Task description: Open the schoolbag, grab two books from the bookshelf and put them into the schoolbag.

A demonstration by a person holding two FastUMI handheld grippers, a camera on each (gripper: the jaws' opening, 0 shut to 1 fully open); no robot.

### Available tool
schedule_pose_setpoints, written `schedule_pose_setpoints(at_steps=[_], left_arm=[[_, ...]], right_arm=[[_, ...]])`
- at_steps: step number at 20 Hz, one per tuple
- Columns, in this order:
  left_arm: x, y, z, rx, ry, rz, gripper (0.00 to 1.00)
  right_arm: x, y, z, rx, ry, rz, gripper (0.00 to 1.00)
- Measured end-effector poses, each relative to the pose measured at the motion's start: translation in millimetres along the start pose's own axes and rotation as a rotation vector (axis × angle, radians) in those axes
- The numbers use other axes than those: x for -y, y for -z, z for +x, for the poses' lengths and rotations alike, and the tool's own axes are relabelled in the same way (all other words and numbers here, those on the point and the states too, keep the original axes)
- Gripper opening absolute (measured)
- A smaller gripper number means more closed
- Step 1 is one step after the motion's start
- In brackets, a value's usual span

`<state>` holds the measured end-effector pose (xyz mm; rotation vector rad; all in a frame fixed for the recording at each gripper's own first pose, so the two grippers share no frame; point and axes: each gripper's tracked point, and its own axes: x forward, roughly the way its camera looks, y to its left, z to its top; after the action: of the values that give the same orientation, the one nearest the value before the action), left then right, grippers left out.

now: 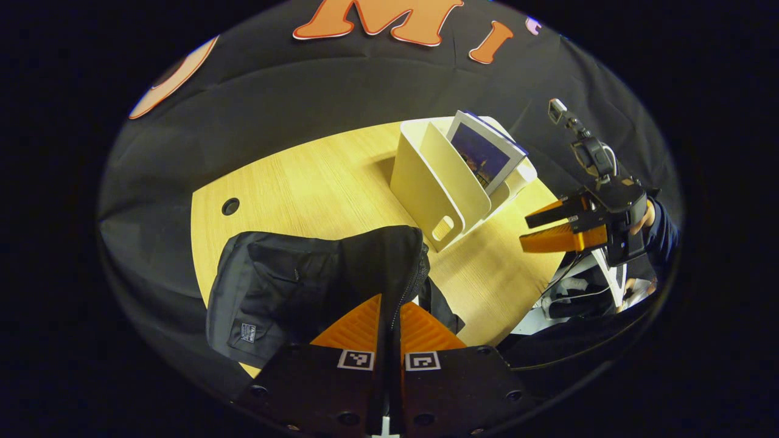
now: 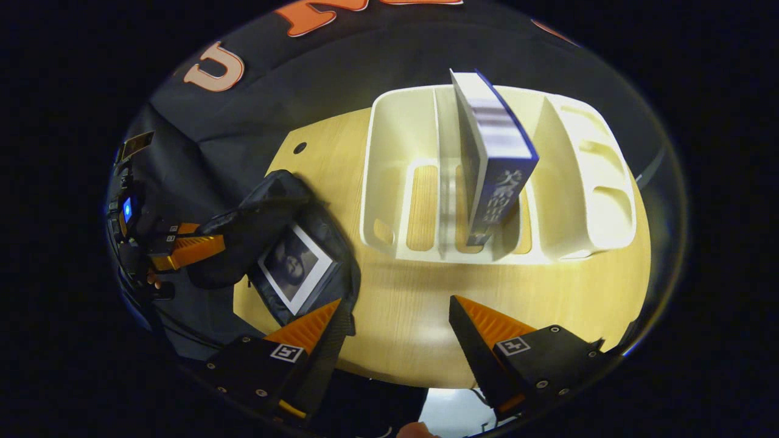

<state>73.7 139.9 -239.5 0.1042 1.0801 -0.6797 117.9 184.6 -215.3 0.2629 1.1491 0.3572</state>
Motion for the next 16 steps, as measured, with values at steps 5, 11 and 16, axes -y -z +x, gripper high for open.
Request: schedule_pose_setpoints(at_steps=[5,11,16], left_arm=[[-2.3,-2.9,2.3,-0.006,-0.029,-0.023,0.05],[-7.1,-2.5,6.0,-0.019,-0.05,-0.049,0.05],[-9.1,-5.0,10.2,-0.028,-0.056,-0.061,0.05]], right_arm=[[35.0,-34.6,-12.3,-0.025,0.06,-0.078,0.99],[60.4,-92.3,-18.1,-0.024,0.089,-0.131,0.99],[70.2,-131.9,-16.1,-0.034,0.103,-0.137,0.98]])
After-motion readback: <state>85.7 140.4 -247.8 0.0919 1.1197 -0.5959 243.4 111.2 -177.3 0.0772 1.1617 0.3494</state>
